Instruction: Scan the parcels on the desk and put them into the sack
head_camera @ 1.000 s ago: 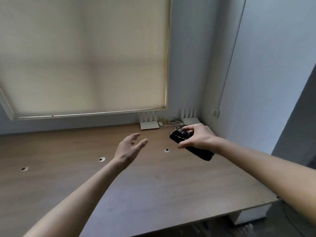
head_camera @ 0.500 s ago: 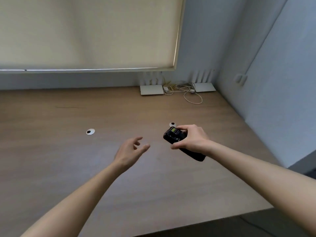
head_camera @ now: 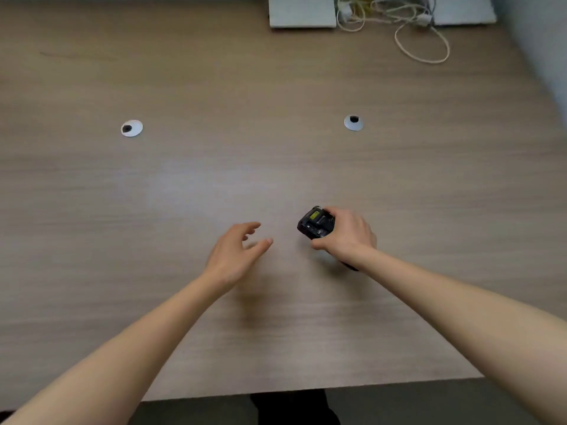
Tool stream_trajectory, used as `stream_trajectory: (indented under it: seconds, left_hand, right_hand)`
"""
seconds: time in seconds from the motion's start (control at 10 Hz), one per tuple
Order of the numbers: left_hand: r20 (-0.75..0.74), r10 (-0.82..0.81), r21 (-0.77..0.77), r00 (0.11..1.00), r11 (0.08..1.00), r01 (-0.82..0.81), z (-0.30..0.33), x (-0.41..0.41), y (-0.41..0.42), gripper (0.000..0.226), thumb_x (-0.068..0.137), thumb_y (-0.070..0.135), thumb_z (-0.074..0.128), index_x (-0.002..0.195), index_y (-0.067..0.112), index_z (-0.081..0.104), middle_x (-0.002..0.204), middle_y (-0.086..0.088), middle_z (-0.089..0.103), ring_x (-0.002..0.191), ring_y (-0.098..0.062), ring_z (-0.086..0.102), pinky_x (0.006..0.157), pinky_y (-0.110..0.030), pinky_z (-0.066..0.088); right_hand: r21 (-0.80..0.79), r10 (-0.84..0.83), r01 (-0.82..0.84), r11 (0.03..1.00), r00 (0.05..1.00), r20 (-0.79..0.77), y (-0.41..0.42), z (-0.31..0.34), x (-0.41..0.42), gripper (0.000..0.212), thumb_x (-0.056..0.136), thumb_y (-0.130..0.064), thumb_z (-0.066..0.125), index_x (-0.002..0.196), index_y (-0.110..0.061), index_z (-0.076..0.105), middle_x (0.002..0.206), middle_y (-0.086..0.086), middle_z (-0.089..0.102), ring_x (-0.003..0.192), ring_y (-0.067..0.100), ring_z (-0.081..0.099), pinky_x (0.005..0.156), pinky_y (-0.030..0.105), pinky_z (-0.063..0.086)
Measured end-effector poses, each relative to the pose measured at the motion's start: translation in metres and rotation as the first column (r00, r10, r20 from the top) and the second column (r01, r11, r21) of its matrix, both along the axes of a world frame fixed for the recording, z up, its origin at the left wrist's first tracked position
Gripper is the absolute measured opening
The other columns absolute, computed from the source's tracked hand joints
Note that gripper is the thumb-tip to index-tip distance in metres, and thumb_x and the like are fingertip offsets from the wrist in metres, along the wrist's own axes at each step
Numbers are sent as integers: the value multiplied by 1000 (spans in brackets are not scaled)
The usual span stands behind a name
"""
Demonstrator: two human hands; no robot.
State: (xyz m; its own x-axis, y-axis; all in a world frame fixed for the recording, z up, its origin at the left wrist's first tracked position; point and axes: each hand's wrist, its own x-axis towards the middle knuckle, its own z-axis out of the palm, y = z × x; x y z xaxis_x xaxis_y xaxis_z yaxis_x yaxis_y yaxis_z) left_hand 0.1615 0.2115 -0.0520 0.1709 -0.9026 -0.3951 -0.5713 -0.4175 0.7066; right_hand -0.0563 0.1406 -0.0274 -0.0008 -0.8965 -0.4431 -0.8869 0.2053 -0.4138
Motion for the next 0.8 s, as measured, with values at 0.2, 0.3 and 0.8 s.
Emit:
stream_trajectory:
  seconds: [0.2, 0.3, 0.8]
  left_hand:
    - [9, 58, -29, 998, 998, -57, -30, -1, -17, 64, 73, 69, 58, 123, 30, 66, 111, 10, 65, 101, -9, 62, 97, -40, 52]
    - [24, 80, -44, 996, 996, -79, -36, -2, -23, 60, 74, 69, 56, 120, 32, 66, 106, 12, 64, 96, -7, 61, 92, -40, 53]
    - [108, -79, -49, 991, 995, 85, 3, 1, 6, 64, 85, 63, 58, 142, 35, 53, 150, 12, 44, 135, -13, 47, 113, -40, 39]
  right_hand:
    - [-86, 69, -75, 993, 995, -71, -9, -39, 10, 72, 73, -39, 83, 140, -32, 55, 130, -1, 52, 123, 25, 54, 80, 33, 44]
    - [-114, 86, -95, 989, 993, -80, -10, -44, 12, 77, 73, -45, 85, 141, -32, 52, 132, -1, 50, 124, 25, 52, 84, 35, 47]
    - [-90, 299, -318, 944, 938, -175, 34, -19, -34, 100, 90, -71, 59, 166, -32, 7, 174, -3, 1, 156, 23, 19, 125, 38, 18]
